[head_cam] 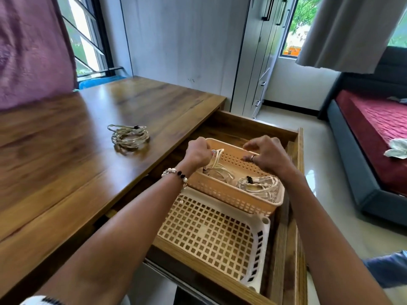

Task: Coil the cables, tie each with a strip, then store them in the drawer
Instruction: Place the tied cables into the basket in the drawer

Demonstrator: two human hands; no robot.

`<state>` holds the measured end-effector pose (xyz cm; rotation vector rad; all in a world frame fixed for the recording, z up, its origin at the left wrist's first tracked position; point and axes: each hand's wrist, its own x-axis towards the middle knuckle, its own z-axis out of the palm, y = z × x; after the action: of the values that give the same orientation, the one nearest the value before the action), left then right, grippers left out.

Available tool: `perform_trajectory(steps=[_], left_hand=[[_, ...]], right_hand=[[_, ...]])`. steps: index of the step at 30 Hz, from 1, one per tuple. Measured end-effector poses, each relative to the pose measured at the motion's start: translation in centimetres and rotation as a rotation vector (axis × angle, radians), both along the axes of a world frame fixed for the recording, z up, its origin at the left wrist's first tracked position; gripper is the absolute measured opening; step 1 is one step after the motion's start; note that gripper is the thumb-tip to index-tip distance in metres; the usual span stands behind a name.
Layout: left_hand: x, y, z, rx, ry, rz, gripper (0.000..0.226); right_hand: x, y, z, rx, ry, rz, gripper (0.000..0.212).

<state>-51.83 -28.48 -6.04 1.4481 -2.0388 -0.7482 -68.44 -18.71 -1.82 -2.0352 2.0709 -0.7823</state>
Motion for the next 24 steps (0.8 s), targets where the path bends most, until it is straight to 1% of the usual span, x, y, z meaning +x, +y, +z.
perform_trajectory(steps=[2,5,7,8,10,12,14,15,16,17,18,19,21,24], left_hand=[[1.1,0.0,0.8,-0.141,-0.011,-0.026,0.024],[4.0,0.3,3.0,-0.301,0.008,-0.078,0.018],[6.8,0.3,4.4,-0.384,0.097,-0.070,0.016],[8.3,0.2,4.9,-0.444,0.157,-0.039,0.017],[11.6,0.1,5.6,-0.565,0.267,0.108,0.020],[14.8,-0.1,6.1,-0.624,0.381,0.391,0.024],[17.9,-1.3,6.0,-0.502,0.451,0.723,0.026],[19.3,-1.8,5.8,-0.350,0.429,0.850,0.025],[20.8,-2.6,5.3,-0.187,0.386,0.919,0.028],[21.8,-3.0,4.8,-0.036,0.364,0.920,0.037],[22.5,-3.3,4.3,0.065,0.392,0.869,0.046],[22.8,-3.3,4.1,0.123,0.446,0.794,0.050],[22.7,-3.5,3.6,0.159,0.509,0.662,0.055],[21.6,-3.6,4.1,0.222,0.545,0.554,0.048]], right_hand=[[1.2,-0.3,0.9,-0.101,-0.030,0.013,0.032],[3.6,-1.2,1.8,-0.179,-0.114,0.096,0.019],[5.8,-2.1,2.3,-0.213,-0.220,0.172,0.016],[6.9,-2.7,2.4,-0.223,-0.306,0.200,0.016],[9.3,-4.3,2.4,-0.187,-0.550,0.236,0.016],[12.0,-6.4,1.9,-0.099,-0.759,0.246,0.009],[14.6,-8.5,1.2,-0.024,-0.866,0.224,0.011],[15.9,-9.4,0.8,0.006,-0.891,0.206,0.014],[17.2,-10.3,0.3,0.035,-0.899,0.186,0.018],[18.2,-11.1,-0.1,0.069,-0.890,0.154,0.024],[19.1,-11.7,-0.6,0.101,-0.870,0.116,0.030],[19.9,-12.3,-0.9,0.126,-0.833,0.080,0.036],[21.2,-13.0,-1.2,0.137,-0.755,0.029,0.044],[22.7,-13.4,-1.0,0.127,-0.677,0.017,0.044]])
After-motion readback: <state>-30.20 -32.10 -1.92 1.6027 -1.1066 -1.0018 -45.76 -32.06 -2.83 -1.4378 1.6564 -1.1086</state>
